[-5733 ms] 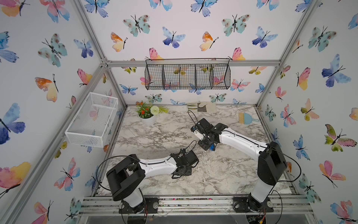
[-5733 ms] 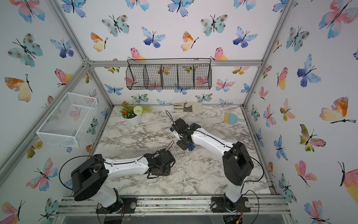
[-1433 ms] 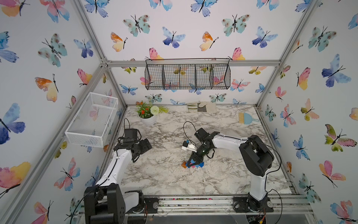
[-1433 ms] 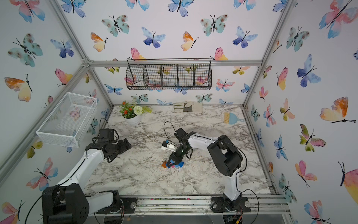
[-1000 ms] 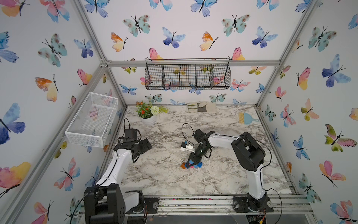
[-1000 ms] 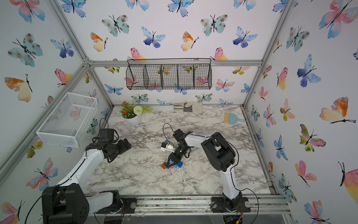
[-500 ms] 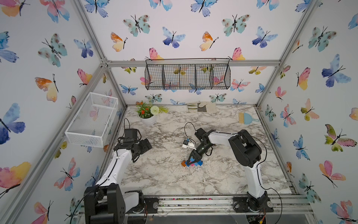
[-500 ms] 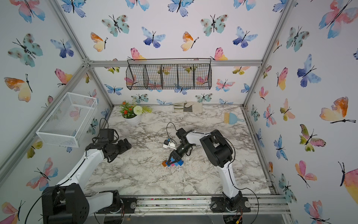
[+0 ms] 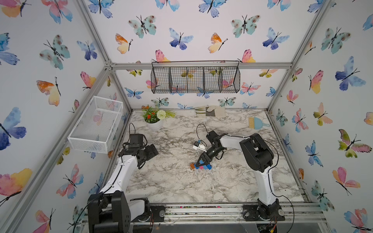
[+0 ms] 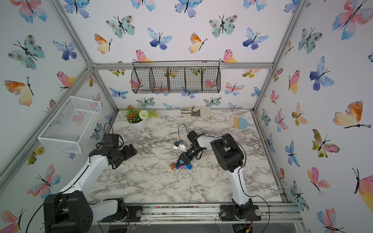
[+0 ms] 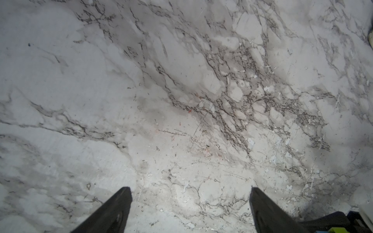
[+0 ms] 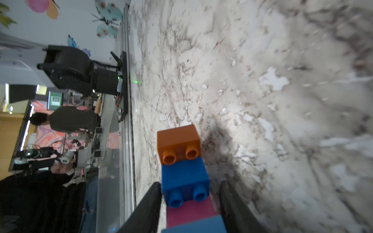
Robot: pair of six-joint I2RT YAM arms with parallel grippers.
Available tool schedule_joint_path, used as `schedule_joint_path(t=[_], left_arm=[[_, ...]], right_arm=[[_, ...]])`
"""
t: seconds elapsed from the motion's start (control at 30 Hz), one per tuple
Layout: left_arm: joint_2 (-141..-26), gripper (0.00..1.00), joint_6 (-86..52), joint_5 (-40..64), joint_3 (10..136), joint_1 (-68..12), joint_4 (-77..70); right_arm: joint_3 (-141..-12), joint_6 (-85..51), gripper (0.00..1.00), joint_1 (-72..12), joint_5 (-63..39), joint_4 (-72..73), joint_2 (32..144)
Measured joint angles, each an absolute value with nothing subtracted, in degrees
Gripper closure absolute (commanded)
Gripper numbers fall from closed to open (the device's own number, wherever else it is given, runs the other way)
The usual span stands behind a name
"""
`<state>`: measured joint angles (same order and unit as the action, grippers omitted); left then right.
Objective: Assemble the letter y with lego
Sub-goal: Place the lego brick at the center of the board.
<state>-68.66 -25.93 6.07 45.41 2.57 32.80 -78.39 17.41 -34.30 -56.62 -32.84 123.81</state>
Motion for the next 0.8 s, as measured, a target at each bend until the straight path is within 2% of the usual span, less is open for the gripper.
schedule_joint_path(t=[0.07, 0.3, 0.57, 0.8], left_arm=[[-68.66, 0.08, -25.93, 6.09, 45.41, 2.57, 32.77], [-68.66, 0.08, -25.93, 6.22, 45.41, 2.57, 32.77], [-68.66, 0.08, -25.93, 6.33, 45.36, 2.57, 32.51], [-68.66, 0.08, -25.93, 6.35, 45.36, 2.57, 32.38]], right_arm=[[-78.39, 15.33, 0.32, -33.80, -54.78, -30.89, 122.37], [-78.08, 8.84, 0.31, -33.34, -43.88, -26.94, 114.83], [-65.87, 3.20, 0.31, -34.41, -27.68, -21.76, 93.06], [-62.92, 3.66, 0.31, -44.93, -14.15, -25.74, 94.76]])
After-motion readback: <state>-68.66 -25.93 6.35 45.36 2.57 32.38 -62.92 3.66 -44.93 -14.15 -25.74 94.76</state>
